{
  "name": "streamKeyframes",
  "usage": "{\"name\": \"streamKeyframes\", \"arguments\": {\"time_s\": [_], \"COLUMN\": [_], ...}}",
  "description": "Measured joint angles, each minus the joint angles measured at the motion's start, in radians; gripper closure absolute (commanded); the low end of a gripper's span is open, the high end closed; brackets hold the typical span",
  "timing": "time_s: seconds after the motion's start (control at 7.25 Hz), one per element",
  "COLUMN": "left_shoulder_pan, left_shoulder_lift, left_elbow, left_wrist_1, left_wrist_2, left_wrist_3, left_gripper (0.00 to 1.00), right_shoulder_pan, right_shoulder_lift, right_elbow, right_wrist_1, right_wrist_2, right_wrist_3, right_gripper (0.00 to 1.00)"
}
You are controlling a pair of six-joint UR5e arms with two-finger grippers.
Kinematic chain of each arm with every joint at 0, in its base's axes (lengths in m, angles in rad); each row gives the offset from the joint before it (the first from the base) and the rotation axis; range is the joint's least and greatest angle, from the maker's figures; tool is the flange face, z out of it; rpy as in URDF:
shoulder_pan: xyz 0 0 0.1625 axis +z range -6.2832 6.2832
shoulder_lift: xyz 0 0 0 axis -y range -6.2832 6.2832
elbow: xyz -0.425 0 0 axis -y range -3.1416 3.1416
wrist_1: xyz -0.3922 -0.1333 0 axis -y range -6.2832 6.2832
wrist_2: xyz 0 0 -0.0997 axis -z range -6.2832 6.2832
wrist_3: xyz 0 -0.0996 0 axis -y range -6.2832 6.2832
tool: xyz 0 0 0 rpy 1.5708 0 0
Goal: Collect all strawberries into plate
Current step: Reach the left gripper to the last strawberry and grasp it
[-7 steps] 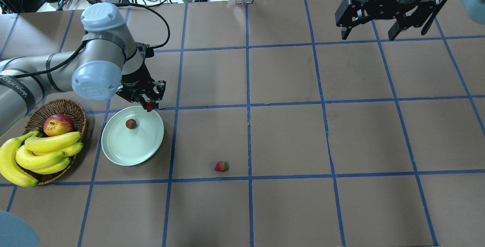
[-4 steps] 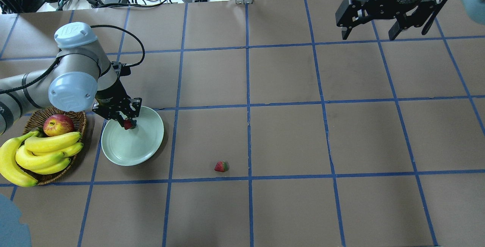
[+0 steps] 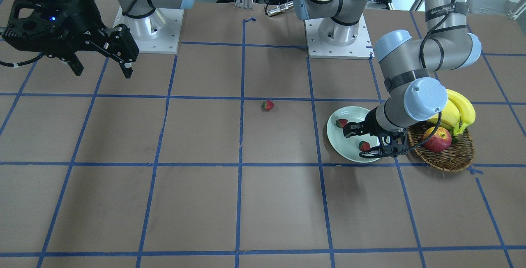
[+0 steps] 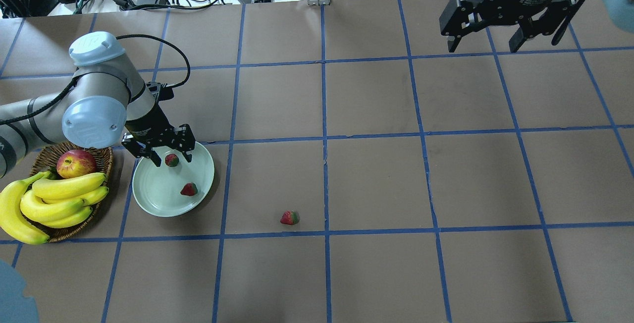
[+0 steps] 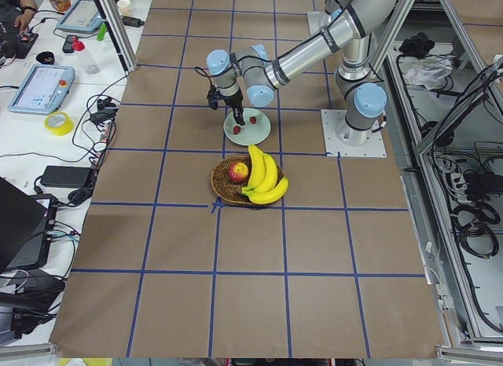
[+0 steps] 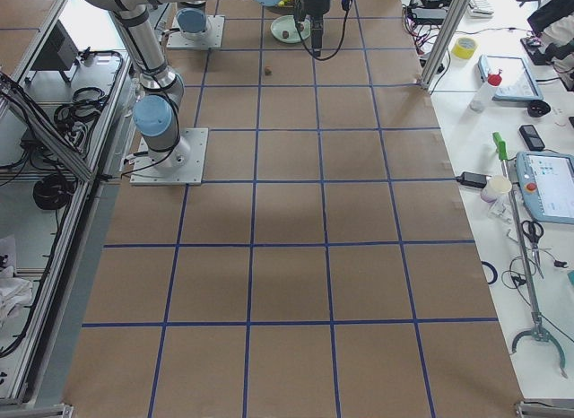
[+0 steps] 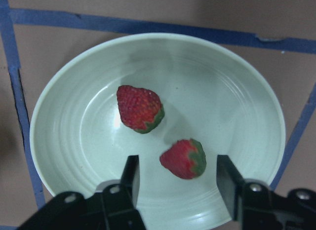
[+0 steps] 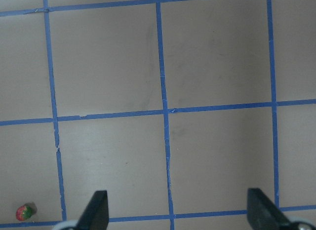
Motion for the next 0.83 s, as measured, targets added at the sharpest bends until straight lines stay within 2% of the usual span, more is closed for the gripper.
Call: {"name": "streamKeyframes", "arguments": {"time_s": [0.28, 0.83], "left_shoulder_pan": [-0.084, -0.335], "left_shoulder_lift": [0.025, 0.022], "left_elbow": [0.006, -0.003], "left_wrist_1": [0.000, 0.016], "left_wrist_2": [-0.052, -0.162], "left_wrist_3": [-0.067, -0.419], "left_gripper": [0.00, 0.00], "right_shoulder_pan": [0.000, 0.000], "right_shoulder_lift": [0.000, 0.000], "right_elbow": [0.000, 0.000], "right_wrist_1": [-0.001, -0.002], "right_wrist_2": [-0.005, -0.006], "right_wrist_3": [-0.001, -0.001], "right_gripper": [0.00, 0.00]}}
